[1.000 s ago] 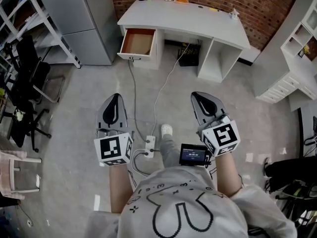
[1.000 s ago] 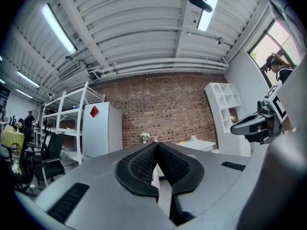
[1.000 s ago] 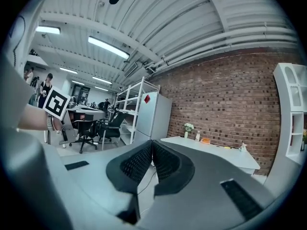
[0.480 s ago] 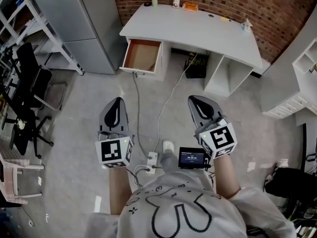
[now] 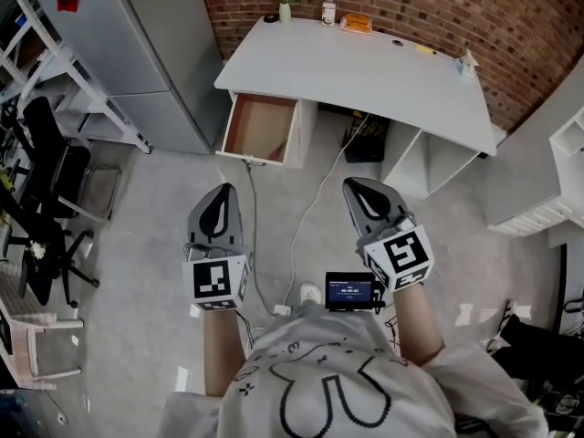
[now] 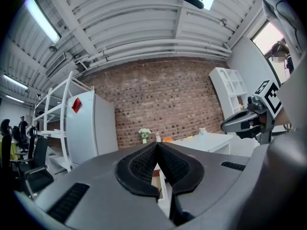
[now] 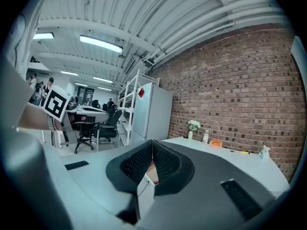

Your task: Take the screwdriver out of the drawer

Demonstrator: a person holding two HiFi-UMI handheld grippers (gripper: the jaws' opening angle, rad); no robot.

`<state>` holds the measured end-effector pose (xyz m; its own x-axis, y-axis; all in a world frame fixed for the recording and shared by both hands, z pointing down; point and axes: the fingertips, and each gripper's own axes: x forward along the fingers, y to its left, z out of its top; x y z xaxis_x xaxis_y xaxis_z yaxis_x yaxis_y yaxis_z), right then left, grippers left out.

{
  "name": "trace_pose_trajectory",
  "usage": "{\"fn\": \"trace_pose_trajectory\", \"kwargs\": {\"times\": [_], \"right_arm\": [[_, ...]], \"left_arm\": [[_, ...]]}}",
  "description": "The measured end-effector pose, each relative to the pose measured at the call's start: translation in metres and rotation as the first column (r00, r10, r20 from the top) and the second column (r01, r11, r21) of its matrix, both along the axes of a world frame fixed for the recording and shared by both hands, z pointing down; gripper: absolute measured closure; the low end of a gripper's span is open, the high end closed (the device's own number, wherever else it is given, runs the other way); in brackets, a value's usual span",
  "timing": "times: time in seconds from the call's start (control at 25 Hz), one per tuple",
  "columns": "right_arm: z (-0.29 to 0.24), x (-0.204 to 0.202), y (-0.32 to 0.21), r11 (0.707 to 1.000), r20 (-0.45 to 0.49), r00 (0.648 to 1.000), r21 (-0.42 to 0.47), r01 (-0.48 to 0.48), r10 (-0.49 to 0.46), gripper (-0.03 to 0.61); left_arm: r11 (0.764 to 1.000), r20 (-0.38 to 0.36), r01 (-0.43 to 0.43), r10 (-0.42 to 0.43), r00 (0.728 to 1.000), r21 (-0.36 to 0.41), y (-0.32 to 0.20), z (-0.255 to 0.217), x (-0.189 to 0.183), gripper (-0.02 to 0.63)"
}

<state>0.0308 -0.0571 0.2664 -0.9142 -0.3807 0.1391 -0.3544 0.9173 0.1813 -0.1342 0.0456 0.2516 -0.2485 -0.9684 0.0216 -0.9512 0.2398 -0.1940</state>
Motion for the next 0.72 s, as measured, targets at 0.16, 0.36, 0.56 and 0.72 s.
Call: {"fn": "trace_pose_trajectory", "kwargs": {"times": [0.16,0.36,0.56,0.72], "right_arm": [[0.000,-0.012,-0.022,1.000,-0.003,1.000,0.006,0.000,0.000,0.558],[0.007,-0.025,-0.041,1.000,-0.005,1.000,-0.010,-0.024,0.024,0.558],[0.013,-0.041,-0.060,0.999,-0.009,0.999,-0.016,-0.046,0.046,0.558],[0.021,-0.059,-0.078,0.996,-0.030,0.996,-0.028,-0.081,0.080,0.558]], "left_arm": [[1.000,-0.007,-0.006,0.006,1.000,0.000,-0.025,0.005,-0.011,0.601],[1.000,-0.010,-0.021,0.021,1.000,-0.012,-0.047,0.010,-0.031,0.601],[0.999,-0.023,-0.038,0.038,0.999,-0.006,-0.072,0.014,-0.053,0.601],[0.997,-0.038,-0.078,0.078,0.996,-0.019,-0.098,0.024,-0.073,0.601]]}}
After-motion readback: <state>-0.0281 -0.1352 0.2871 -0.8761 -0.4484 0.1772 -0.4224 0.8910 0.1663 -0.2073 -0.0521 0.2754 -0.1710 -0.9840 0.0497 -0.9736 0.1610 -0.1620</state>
